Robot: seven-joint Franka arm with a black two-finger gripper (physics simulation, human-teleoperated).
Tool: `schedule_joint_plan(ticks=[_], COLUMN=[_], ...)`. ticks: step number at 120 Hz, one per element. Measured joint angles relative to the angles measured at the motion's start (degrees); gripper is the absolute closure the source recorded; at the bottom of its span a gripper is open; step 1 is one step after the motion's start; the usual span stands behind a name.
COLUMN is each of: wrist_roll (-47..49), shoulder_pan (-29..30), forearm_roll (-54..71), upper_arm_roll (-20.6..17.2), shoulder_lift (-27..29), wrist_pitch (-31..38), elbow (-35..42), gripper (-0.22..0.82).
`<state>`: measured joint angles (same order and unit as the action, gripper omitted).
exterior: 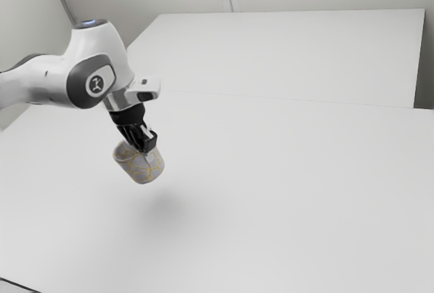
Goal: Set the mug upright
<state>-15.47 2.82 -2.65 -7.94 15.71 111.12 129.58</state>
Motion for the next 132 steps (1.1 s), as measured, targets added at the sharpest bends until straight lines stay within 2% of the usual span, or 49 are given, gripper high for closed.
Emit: schedule_joint_plan(ticks=[30,59,81,111,132], wrist_roll=[7.1,12.0,14.8,17.6,18.1], shoulder_pan=[-1.3,-1.2,-1.0,-0.8,-1.3], forearm_roll=[5.0,8.4,9.7,10.3,9.0], upper_arm_roll=[-0.3,-0.2,-0.3,-0.4,-0.4], shoulder_lift=[1.0,-1.6,-5.3,-8.9,-8.7], wrist_pitch=[14.2,25.7,30.5,33.4,33.8], elbow=[9.9,13.8,13.8,13.5,13.4], gripper=[0.79,0.79,0.79,0.78,0.42])
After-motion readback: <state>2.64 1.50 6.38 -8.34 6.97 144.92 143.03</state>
